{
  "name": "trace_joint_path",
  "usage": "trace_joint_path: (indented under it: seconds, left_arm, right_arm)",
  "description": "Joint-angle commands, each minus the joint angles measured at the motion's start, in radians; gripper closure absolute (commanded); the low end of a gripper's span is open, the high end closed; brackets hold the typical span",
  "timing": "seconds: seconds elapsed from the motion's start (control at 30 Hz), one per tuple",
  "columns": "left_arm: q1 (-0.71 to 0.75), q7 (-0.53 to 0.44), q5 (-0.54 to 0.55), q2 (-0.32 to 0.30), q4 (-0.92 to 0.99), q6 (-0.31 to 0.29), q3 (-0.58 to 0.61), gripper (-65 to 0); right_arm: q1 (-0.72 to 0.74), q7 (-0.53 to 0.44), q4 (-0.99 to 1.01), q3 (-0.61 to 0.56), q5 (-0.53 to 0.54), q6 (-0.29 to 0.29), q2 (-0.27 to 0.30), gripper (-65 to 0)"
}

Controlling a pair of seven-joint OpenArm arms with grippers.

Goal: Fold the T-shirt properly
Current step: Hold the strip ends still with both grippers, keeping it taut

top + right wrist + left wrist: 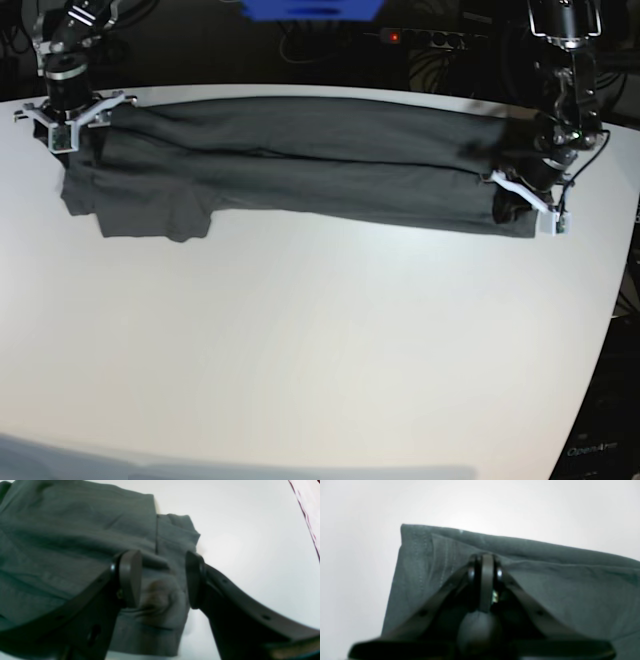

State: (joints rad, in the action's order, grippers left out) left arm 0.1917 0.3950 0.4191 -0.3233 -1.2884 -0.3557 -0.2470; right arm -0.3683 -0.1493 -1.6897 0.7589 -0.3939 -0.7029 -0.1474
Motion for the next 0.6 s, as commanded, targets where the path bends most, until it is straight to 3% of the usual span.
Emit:
trace_joint_path:
  seconds: [0.0,0.27,0.57]
  left_arm:
    - [0.033,0.157,-0.085,0.002,0.019,0.043,0.005,-3.3]
    - [0.033,0.157,-0.085,0.003,0.017,0.043,0.005,-3.3]
    - [0.033,0.157,-0.085,0.003,0.019,0.043,0.005,-3.3]
  right_arm:
    - [-0.002,-0.028,-0.017,0.001,0.014,0.005,0.015,-28.9]
    - [-0.041,-0.020,-0.008,-0.063,0.013,0.005,0.098,-28.9]
    - [-0.096,-0.025,-0.008,-0.137,0.002,0.005,0.141,-28.9]
